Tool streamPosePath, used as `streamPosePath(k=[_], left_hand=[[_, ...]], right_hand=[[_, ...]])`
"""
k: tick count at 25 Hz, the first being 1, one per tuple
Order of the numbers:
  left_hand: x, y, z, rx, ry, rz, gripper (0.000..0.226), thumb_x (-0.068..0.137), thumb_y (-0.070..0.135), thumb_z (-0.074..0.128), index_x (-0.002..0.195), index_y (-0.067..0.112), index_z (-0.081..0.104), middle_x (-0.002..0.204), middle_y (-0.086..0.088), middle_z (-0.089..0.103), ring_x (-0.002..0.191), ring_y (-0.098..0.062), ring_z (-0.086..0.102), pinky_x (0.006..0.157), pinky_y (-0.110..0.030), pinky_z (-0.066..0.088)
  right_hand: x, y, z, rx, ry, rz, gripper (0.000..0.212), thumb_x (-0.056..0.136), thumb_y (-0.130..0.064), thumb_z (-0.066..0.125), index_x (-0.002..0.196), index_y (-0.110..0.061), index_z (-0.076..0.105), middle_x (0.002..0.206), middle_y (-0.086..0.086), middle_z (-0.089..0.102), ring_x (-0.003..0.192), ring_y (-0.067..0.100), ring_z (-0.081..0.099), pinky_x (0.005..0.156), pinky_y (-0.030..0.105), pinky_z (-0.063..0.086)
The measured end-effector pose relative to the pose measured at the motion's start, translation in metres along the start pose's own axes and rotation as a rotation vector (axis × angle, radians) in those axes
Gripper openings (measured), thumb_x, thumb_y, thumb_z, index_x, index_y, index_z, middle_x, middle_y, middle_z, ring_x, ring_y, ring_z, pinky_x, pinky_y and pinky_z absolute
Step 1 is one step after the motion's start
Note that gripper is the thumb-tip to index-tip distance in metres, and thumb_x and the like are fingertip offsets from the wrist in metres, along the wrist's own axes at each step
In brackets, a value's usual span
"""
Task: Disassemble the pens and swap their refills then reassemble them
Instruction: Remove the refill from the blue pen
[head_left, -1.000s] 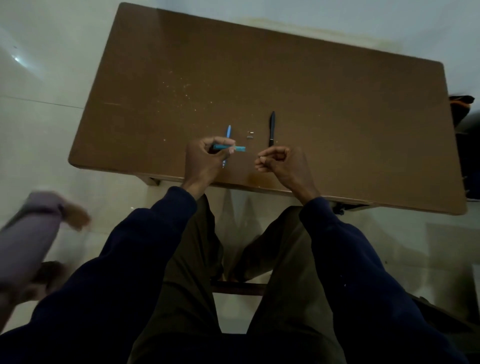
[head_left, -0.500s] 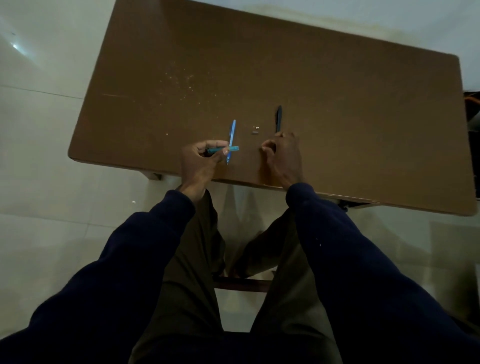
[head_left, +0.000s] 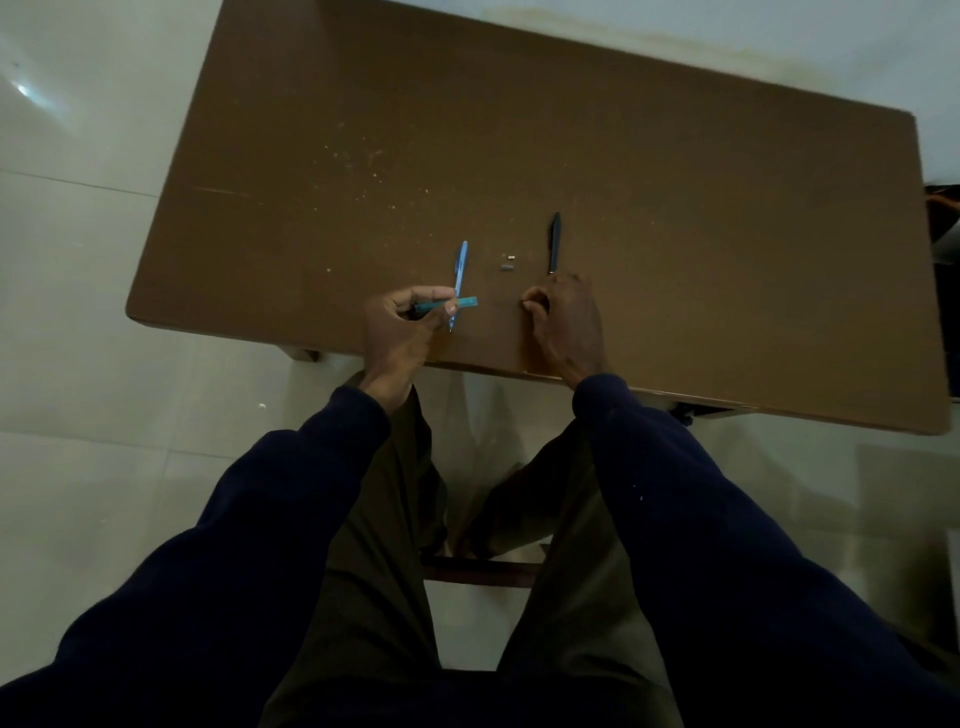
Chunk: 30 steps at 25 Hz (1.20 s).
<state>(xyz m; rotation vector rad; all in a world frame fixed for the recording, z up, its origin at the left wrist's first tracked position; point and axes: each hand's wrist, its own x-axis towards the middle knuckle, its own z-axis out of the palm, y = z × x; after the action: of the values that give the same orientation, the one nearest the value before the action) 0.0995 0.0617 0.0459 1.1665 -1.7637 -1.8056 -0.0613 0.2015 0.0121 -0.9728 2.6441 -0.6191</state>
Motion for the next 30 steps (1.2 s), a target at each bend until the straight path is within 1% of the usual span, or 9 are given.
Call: streamPosePath(k=[4, 12, 16, 19, 21, 23, 26, 28, 30], left_hand=[[0.001, 0.0, 0.0, -0.01, 0.004, -0.009, 0.023, 0.084, 0.007, 0.079, 0.106, 0.006, 0.076, 0.103, 0.0, 0.076, 0.09, 0.001, 0.072, 0.075, -0.013, 0.055], [0.003, -0.002, 0.006, 0.016, 0.021, -0.004, 0.022, 0.084, 0.008, 0.079, 0.106, 0.008, 0.077, 0.104, 0.002, 0.076, 0.094, -0.001, 0.071, 0.079, -0.016, 0.057], [0.003, -0.003, 0.008, 0.004, 0.012, -0.005, 0.022, 0.084, 0.008, 0.079, 0.105, 0.01, 0.076, 0.103, 0.006, 0.075, 0.092, 0.004, 0.07, 0.076, -0.013, 0.056], [0.004, -0.004, 0.01, -0.005, 0.02, -0.009, 0.022, 0.083, 0.008, 0.08, 0.105, 0.012, 0.077, 0.103, 0.006, 0.075, 0.094, 0.002, 0.071, 0.078, -0.015, 0.057], [0.004, -0.006, 0.014, -0.01, 0.013, -0.012, 0.022, 0.083, 0.009, 0.08, 0.104, 0.014, 0.077, 0.105, 0.005, 0.076, 0.098, -0.002, 0.071, 0.081, -0.016, 0.057], [0.002, -0.008, 0.017, -0.005, 0.002, -0.007, 0.021, 0.083, 0.009, 0.08, 0.103, 0.015, 0.078, 0.106, 0.003, 0.076, 0.101, -0.006, 0.071, 0.082, -0.017, 0.058], [-0.001, -0.011, 0.022, -0.012, -0.009, 0.011, 0.021, 0.083, 0.009, 0.08, 0.103, 0.014, 0.078, 0.108, -0.001, 0.077, 0.104, -0.011, 0.071, 0.085, -0.019, 0.057], [-0.002, -0.012, 0.024, -0.023, -0.022, 0.017, 0.02, 0.084, 0.008, 0.08, 0.103, 0.013, 0.079, 0.107, -0.003, 0.077, 0.105, -0.014, 0.072, 0.088, -0.022, 0.057], [-0.002, -0.013, 0.024, -0.017, -0.027, 0.015, 0.02, 0.083, 0.008, 0.08, 0.102, 0.014, 0.079, 0.107, -0.002, 0.077, 0.105, -0.014, 0.072, 0.087, -0.021, 0.057]], right_hand=[[0.002, 0.002, -0.001, -0.026, 0.014, -0.027, 0.016, 0.1, -0.019, 0.061, 0.103, -0.012, 0.076, 0.111, 0.01, 0.065, 0.113, 0.027, 0.053, 0.095, 0.037, 0.047], [0.005, 0.005, -0.005, -0.035, 0.027, -0.048, 0.019, 0.099, -0.019, 0.062, 0.11, -0.012, 0.076, 0.11, 0.009, 0.066, 0.111, 0.026, 0.052, 0.095, 0.037, 0.046], [-0.003, 0.023, -0.015, 0.037, 0.11, 0.005, 0.018, 0.101, -0.015, 0.059, 0.109, -0.015, 0.075, 0.111, 0.006, 0.07, 0.112, 0.026, 0.054, 0.096, 0.031, 0.041], [-0.016, 0.047, -0.026, 0.078, 0.135, 0.067, 0.02, 0.101, -0.015, 0.06, 0.115, -0.015, 0.074, 0.117, 0.008, 0.068, 0.114, 0.026, 0.056, 0.101, 0.037, 0.046], [-0.021, 0.057, -0.03, 0.146, 0.109, 0.066, 0.022, 0.098, -0.012, 0.064, 0.118, -0.013, 0.073, 0.117, 0.009, 0.065, 0.11, 0.023, 0.059, 0.098, 0.037, 0.051], [-0.022, 0.059, -0.033, 0.201, 0.043, 0.057, 0.024, 0.096, -0.01, 0.067, 0.12, -0.013, 0.072, 0.12, 0.009, 0.063, 0.109, 0.021, 0.061, 0.096, 0.032, 0.053], [-0.022, 0.059, -0.032, 0.204, -0.018, 0.046, 0.027, 0.096, -0.007, 0.066, 0.122, -0.013, 0.071, 0.122, 0.008, 0.062, 0.11, 0.018, 0.059, 0.096, 0.027, 0.051], [-0.023, 0.062, -0.031, 0.199, -0.038, 0.056, 0.027, 0.096, -0.005, 0.064, 0.121, -0.012, 0.072, 0.122, 0.006, 0.06, 0.109, 0.015, 0.057, 0.098, 0.027, 0.049], [-0.024, 0.064, -0.03, 0.197, -0.025, 0.076, 0.023, 0.096, -0.005, 0.065, 0.116, -0.01, 0.074, 0.117, 0.006, 0.06, 0.106, 0.015, 0.056, 0.096, 0.027, 0.049]])
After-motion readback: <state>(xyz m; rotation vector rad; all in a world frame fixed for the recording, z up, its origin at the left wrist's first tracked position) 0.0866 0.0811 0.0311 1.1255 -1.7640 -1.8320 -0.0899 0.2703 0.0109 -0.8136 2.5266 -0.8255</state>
